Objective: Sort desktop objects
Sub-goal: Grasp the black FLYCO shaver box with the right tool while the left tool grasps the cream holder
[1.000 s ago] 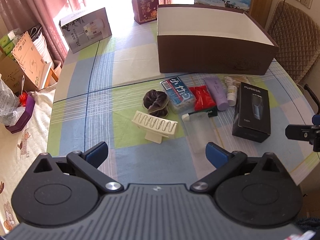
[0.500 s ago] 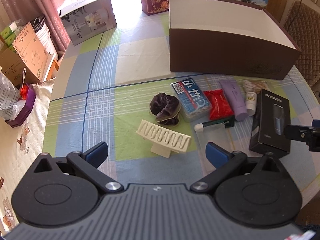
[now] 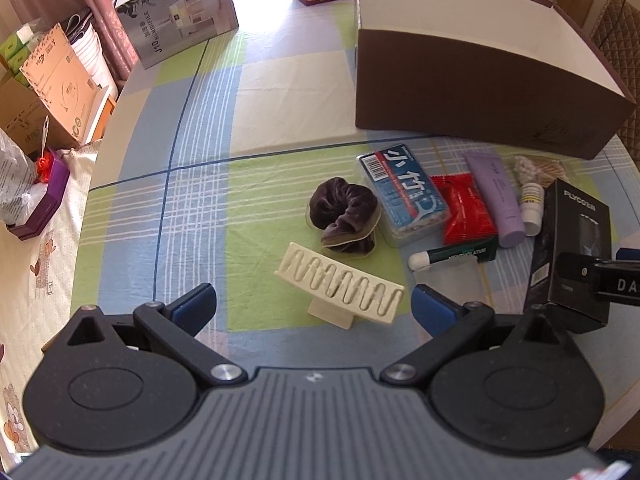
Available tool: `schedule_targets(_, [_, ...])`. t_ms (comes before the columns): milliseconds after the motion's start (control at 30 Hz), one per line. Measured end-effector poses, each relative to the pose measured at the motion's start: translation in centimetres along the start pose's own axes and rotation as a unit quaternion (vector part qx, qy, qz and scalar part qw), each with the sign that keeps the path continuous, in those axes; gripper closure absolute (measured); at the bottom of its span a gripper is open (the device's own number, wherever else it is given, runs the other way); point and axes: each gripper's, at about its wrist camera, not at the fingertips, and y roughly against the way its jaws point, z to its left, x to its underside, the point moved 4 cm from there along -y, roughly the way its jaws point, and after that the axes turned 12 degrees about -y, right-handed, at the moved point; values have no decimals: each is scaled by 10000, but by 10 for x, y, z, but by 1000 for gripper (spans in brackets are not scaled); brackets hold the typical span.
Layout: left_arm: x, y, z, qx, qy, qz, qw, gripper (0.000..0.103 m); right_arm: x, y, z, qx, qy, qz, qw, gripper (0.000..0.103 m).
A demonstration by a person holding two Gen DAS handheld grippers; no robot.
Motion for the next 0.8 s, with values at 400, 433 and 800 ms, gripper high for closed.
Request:
schedule_targets(400, [-6, -15, 3, 82, 229, 68, 9997, 1, -1, -9, -7, -72, 61, 150, 9998, 18])
schedule_targets(433, [-7, -16, 2, 74, 230, 67, 9997, 1, -1, -8, -9, -60, 81, 172, 9998, 19])
schedule_targets(800, [-14, -23, -3, 76, 261, 77, 9996, 1, -11, 7, -65, 236, -82, 281, 9993, 25])
